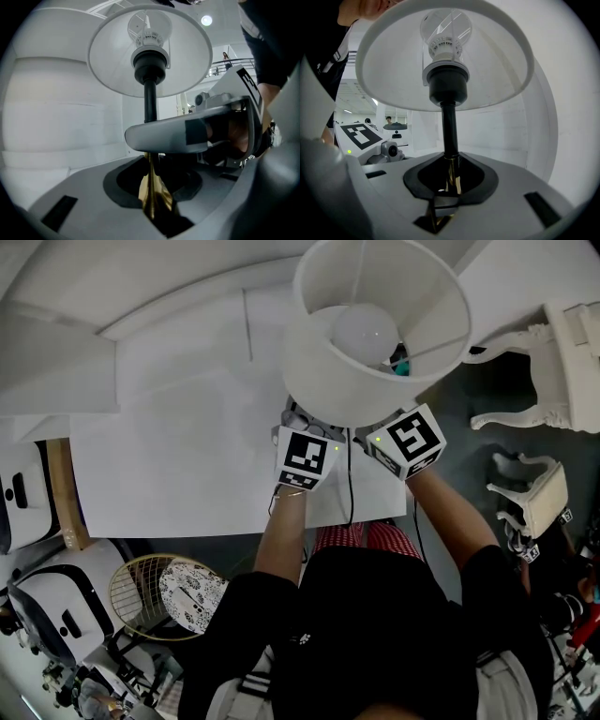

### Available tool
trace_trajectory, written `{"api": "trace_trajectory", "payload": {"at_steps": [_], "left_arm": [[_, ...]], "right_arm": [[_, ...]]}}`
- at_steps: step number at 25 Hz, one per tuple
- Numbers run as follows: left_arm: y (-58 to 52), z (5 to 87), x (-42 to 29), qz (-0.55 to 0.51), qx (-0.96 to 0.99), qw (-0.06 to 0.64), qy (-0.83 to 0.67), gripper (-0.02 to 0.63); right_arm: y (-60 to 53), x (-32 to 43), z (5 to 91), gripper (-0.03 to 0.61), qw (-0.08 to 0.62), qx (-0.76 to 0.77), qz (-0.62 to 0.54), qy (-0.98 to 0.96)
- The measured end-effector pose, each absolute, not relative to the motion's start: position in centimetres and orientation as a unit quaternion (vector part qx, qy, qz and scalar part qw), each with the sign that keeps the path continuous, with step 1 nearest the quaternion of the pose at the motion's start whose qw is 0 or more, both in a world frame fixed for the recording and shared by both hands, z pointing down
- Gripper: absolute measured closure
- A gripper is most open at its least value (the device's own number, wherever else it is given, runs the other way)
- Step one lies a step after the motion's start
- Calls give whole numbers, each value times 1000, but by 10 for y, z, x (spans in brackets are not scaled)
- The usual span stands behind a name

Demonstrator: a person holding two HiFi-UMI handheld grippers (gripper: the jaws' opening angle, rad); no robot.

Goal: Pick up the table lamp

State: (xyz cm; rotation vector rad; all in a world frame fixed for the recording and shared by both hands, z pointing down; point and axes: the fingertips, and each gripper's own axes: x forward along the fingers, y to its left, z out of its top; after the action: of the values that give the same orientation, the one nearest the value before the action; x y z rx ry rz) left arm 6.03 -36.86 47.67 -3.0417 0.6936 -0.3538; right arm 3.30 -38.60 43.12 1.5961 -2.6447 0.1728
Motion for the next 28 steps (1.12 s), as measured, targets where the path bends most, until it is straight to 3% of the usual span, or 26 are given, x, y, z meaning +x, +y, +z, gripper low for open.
{"api": "trace_trajectory", "payload": {"at_steps": [28], "left_arm": [[-342, 423, 41, -99, -966, 18, 239, 505]], "right_arm": [[-358, 13, 379, 502, 23, 494, 48, -868]]}}
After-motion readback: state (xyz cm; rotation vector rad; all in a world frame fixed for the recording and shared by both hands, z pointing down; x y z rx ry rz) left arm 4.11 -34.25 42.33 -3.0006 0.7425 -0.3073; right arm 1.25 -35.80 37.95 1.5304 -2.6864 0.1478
